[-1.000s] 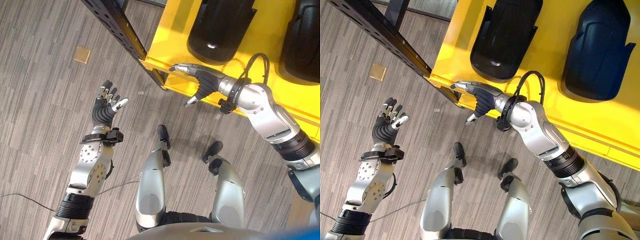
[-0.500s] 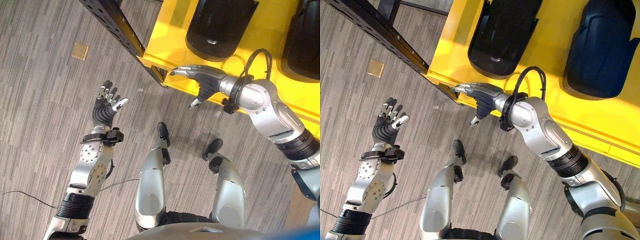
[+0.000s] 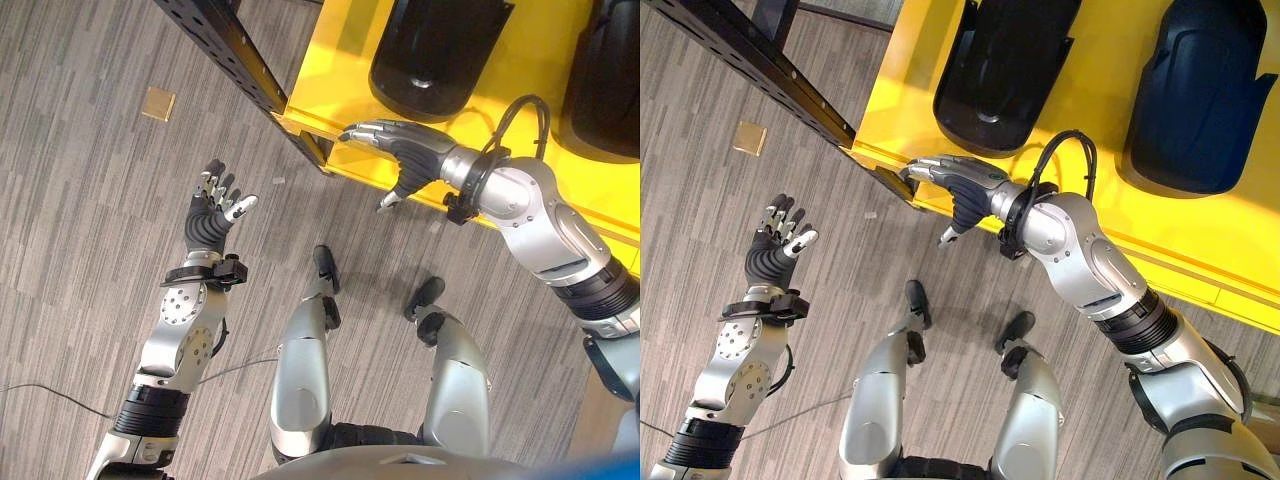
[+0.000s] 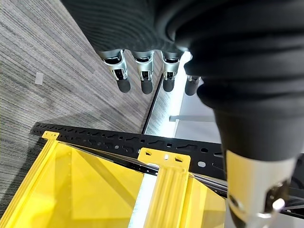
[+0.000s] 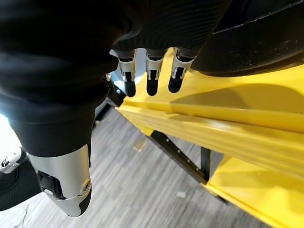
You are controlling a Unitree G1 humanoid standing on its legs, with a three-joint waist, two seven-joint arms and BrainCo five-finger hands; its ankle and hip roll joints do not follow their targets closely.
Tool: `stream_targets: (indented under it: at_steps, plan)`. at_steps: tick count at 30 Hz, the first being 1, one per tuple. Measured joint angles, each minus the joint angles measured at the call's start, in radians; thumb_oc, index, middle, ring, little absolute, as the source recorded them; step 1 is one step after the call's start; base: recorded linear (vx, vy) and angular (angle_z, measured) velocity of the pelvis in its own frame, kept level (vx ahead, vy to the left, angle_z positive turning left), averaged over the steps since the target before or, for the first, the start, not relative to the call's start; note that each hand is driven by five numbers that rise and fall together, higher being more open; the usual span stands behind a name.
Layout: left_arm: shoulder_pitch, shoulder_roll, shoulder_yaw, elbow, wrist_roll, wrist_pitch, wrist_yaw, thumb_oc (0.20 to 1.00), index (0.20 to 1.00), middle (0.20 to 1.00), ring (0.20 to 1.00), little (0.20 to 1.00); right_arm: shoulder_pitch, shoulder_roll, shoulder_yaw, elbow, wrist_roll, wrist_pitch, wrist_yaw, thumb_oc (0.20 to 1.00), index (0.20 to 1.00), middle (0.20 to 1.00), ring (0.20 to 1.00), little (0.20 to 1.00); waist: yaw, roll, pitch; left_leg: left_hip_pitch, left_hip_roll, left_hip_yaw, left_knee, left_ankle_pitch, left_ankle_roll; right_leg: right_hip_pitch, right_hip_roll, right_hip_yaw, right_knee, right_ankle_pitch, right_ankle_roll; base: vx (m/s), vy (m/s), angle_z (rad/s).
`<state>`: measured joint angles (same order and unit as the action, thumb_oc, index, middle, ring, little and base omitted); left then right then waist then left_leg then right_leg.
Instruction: Move parts from the plastic box to the shelf.
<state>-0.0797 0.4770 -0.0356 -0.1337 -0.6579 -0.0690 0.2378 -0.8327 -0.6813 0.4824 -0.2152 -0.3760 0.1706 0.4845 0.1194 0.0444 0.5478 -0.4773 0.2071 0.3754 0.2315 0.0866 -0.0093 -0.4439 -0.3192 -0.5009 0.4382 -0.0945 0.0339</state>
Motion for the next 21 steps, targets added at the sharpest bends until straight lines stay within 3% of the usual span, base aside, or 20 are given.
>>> stream_targets:
  at_steps: [8,21]
  plan:
    - [-0.011,0.0,0.0,0.0,0.0,0.017,0.0,1.0,1.0,1.0,1.0,1.0,-0.042,-0.001,-0.009,0.055,0.008,-0.036,-0.018,1.0,1.0,1.0,1.0,1.0,0.0,0.0,0.0,0.001,0.001,0.0,0.005,0.0,0.0,0.0,0.0,0.002,0.005,0.0,-0.001,0.0,0.0,0.0]
    - [-0.02,0.0,0.0,0.0,0.0,0.024,0.002,1.0,1.0,1.0,1.0,1.0,-0.042,-0.008,-0.015,0.053,0.04,-0.036,-0.027,1.0,1.0,1.0,1.0,1.0,-0.004,0.0,0.0,-0.002,0.003,-0.003,0.013,0.0,0.0,-0.001,-0.003,0.004,0.014,-0.003,-0.005,0.0,0.0,0.0]
